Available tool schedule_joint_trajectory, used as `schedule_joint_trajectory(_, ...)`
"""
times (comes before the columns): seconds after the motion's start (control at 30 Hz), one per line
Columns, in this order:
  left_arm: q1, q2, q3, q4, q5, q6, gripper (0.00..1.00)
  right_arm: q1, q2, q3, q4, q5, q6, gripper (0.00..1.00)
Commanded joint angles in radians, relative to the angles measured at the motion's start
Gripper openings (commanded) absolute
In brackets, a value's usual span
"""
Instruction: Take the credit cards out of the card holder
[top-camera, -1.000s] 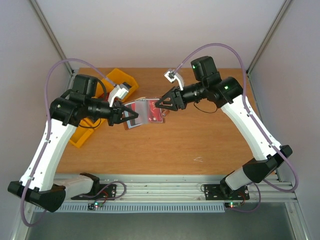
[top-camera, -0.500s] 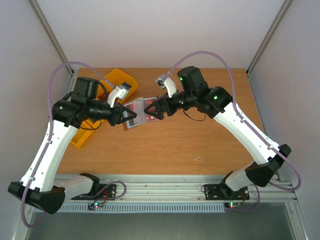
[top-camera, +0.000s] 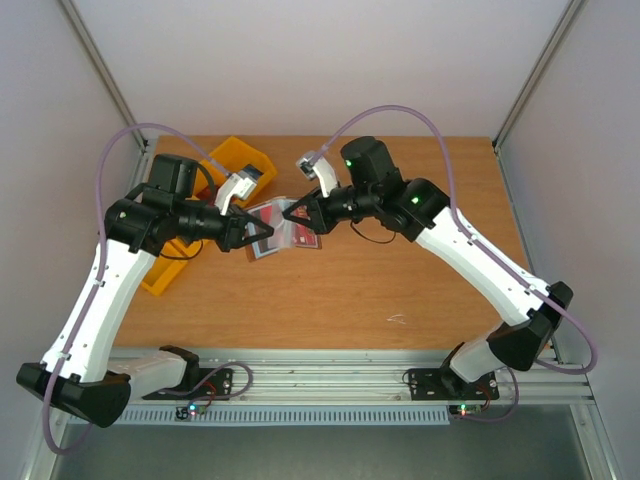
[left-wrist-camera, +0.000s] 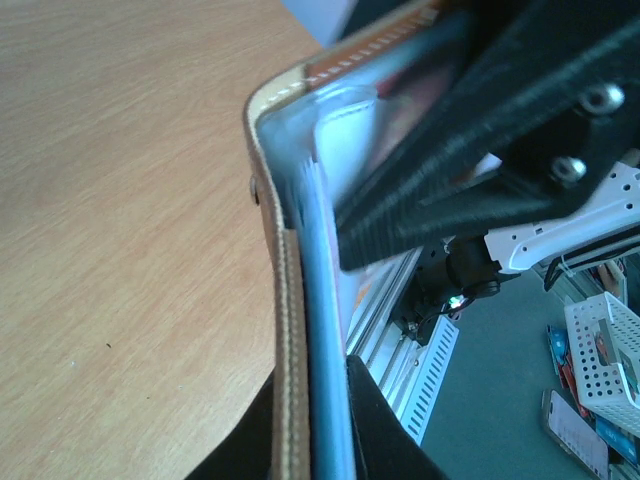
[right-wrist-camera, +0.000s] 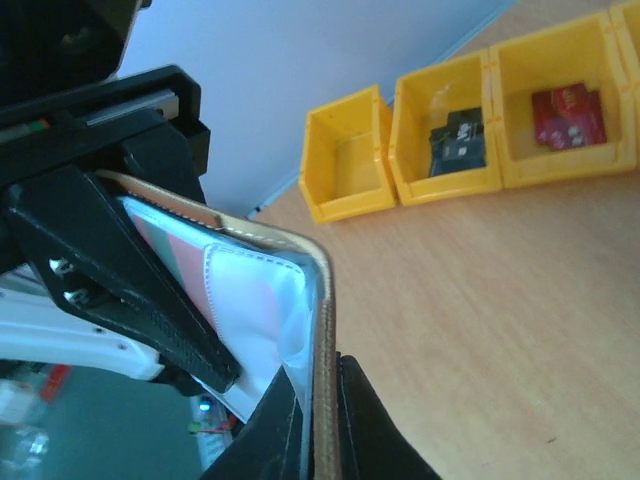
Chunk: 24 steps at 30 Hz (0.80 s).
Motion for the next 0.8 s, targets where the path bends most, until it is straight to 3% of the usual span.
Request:
schedule_joint_trajectory(0.0,-0.002,-0.022,0.033,-0.055,0.125,0.071,0.13,-0.062,-0.054,-0.053,0.024,-0.095,-0.028,0.01)
schedule_joint_trajectory(0.03,-0.001,-0.026,0.038,-0.076,0.136,0.1,0.26,-0.074,-0.06,-0.058,0.021,-0.149,-0.037,0.01)
schedule_joint_trajectory(0.1,0.002,-0.035,0.035,-0.095,0.17,0.128,0.42,-0.088,-0.073,-0.065,0.02,-0.235,-0.054,0.01)
schedule_joint_trajectory(0.2,0.014,-0.04,0.028,-0.094,0.204,0.127,0.46,-0.091,-0.085,-0.058,0.018,-0.328,-0.078,0.01)
schedule_joint_trajectory(0.43,0.02,-0.033,0.023,-0.084,0.182,0.121,0.32,-0.091,-0.106,-0.048,0.013,-0.461,-0.116,0.01)
schedule_joint_trajectory(0.67,0.032,-0.033,0.067,-0.193,0.251,0.232,0.3,-0.094,-0.129,-0.041,-0.056,-0.504,-0.183,0.01)
schedule_joint_trajectory(0.7,0.034,-0.034,0.066,-0.191,0.265,0.236,0.27,-0.094,-0.125,-0.037,-0.06,-0.514,-0.18,0.01)
schedule_joint_trajectory(0.77,0.033,-0.034,0.051,-0.158,0.275,0.216,0.09,-0.094,-0.118,-0.036,-0.044,-0.537,-0.161,0.01)
